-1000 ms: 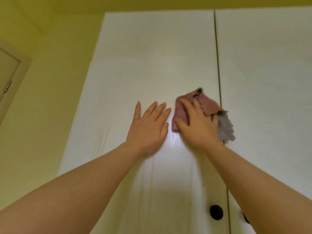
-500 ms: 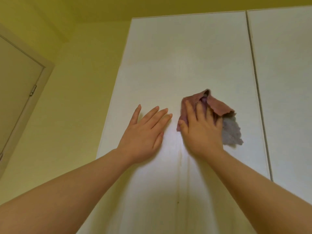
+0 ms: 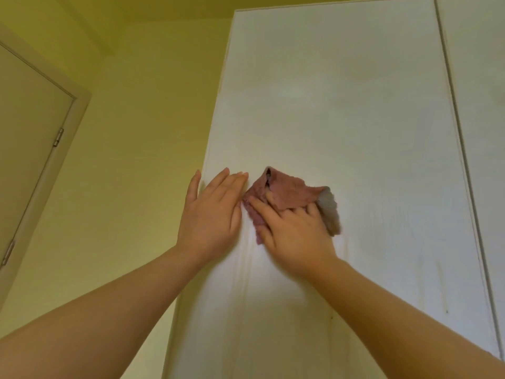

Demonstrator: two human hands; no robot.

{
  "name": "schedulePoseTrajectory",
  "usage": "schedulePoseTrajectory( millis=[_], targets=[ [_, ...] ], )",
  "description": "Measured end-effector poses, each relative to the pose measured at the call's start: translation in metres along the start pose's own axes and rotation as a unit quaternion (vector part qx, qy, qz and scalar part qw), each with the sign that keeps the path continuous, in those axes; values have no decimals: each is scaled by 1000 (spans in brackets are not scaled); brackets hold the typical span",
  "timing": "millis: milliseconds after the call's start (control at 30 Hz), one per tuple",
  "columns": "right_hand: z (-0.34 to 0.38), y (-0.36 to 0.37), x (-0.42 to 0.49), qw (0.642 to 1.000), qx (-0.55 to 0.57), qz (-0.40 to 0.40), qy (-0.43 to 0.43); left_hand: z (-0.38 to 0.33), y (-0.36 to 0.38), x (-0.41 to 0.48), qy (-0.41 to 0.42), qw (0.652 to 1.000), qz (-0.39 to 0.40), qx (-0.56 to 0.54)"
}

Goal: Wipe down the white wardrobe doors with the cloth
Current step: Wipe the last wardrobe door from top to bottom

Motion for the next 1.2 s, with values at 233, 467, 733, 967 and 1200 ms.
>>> schedulePoseTrajectory(
  millis=[233,467,733,967,1200],
  targets=[
    [-23,-14,30,995,43,-41,79,24,3,-14,-17,999,24,31],
    [20,-3,16,995,66,3,-80,39,1,-14,-37,998,44,-2],
    [40,13,3,997,49,13,-52,37,7,-23,-25,999,19,-16],
    [-5,-2,9,995,48,-2,82,34,-4,-32,-33,996,-51,-65],
    [16,-18,0,959,278,39,48,0,-16,-28,-53,962,-45,-263]
  ],
)
Point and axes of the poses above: each hand's wrist, its own x-axis towards the middle knuckle, its own y-axis out of the palm, z = x × y, the point moved 8 cm from there along x, towards the middle knuckle, and after that the axes turned 4 degrees about -y, right-handed, at the moved point
